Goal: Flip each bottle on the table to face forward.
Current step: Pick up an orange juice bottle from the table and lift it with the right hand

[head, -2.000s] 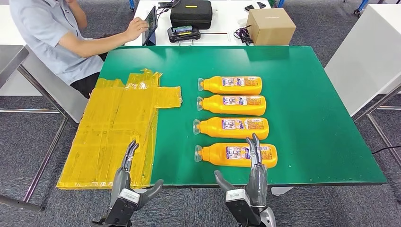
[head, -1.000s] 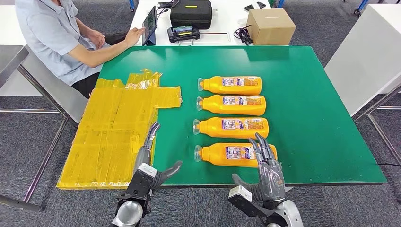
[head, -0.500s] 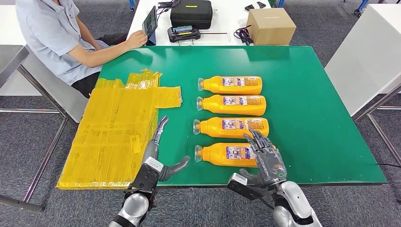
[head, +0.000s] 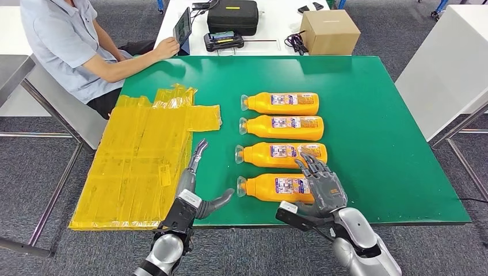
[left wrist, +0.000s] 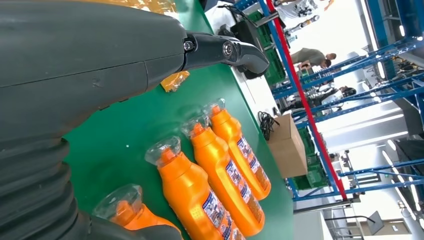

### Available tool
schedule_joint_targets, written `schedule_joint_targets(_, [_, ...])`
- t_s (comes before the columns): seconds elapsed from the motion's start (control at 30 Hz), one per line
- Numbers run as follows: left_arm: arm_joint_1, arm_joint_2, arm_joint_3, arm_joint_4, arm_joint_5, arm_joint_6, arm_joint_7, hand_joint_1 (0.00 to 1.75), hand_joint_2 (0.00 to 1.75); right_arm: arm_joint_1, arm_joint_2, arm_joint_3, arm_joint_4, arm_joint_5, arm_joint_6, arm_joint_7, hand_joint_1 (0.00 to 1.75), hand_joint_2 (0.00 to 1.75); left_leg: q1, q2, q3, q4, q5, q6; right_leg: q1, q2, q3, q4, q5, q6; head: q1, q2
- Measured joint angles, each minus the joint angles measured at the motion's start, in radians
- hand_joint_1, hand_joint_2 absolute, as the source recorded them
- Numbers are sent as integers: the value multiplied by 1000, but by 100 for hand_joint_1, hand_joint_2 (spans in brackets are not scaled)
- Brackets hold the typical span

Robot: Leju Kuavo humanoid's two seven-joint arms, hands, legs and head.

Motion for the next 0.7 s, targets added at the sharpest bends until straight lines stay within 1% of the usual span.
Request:
schedule_joint_targets(0.23, [0, 0, 0, 0, -4, -1, 6, 0, 175, -21, -21, 40, 12, -9, 35, 7, 0, 175, 0, 0, 0, 0, 0, 0, 0, 0, 0, 0, 0, 0, 0, 0])
schedule_joint_targets(0.7, [2, 0, 0, 0, -4, 6, 6, 0, 175, -32, -53, 100, 16, -17, 64, 18, 0, 175, 0, 0, 0, 0, 0, 0, 0, 0, 0, 0, 0, 0, 0, 0])
